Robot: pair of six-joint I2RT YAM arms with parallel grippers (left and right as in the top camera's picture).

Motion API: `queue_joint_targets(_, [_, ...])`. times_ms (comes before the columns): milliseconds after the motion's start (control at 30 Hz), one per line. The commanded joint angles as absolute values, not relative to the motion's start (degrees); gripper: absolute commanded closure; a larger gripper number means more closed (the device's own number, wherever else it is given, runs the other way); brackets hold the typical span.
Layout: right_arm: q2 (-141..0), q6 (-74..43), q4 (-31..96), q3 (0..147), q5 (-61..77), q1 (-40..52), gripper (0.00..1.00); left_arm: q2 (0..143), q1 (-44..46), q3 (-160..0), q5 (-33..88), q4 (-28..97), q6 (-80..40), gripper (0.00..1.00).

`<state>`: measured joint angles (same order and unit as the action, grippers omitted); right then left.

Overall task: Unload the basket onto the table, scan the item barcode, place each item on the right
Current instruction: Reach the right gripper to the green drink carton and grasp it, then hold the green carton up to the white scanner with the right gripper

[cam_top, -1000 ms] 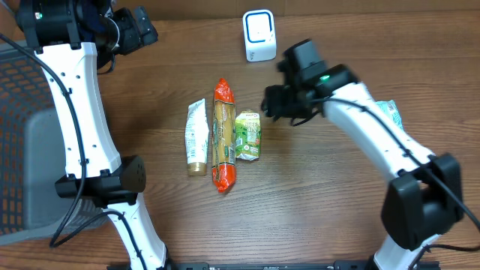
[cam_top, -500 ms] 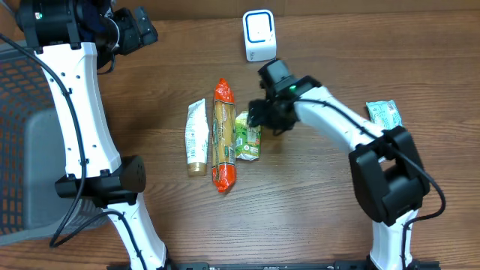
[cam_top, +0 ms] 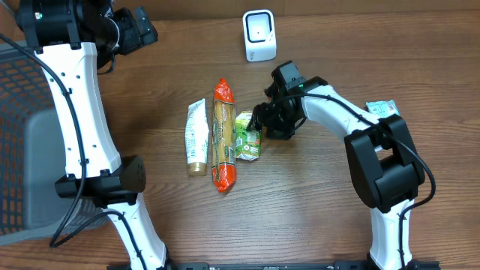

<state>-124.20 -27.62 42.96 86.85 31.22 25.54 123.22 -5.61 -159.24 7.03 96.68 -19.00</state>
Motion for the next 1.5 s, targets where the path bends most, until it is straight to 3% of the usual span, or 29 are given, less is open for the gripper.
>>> queue_joint_targets(0, [-125.2, -31.4, 42.0, 85.3, 32.7, 25.6, 0.41, 121.7, -5.2, -159.2, 6.6, 96.8, -17.8, 0.00])
queue_joint_targets(333, [-125.5, -38.7, 32.9, 81.1, 32.7, 28.7, 0.55, 121.7, -5.2, -159.2, 6.6, 96.8, -17.8, 0.00])
queue_joint_targets(533, [-125.5, -38.8, 31.7, 81.0, 33.0, 29.1, 0.91, 121.7, -5.2, -159.2, 6.6, 96.8, -17.8, 0.00])
queue_joint_targets(633, [-125.4, -37.3, 31.6, 81.2, 36.3, 27.9, 0.96, 121.7, -5.2, -159.2, 6.6, 96.8, -17.8, 0.00])
queue_joint_targets(1100, [-119.0, -17.5, 29.7, 85.8, 85.3, 14.5, 0.96, 121.7, -5.2, -159.2, 6.6, 96.8, -17.8, 0.00])
queue_joint_targets(1300, [-113.9, -18.8, 26.7, 86.0, 90.0, 12.0, 0.96, 121.7, -5.2, -159.2, 6.6, 96.8, -17.8, 0.00])
queue_joint_targets(1467, [-109.3, -27.0, 19.5, 86.0, 90.0, 11.0, 0.96, 121.7, -5.2, -159.2, 6.6, 96.8, -17.8, 0.01])
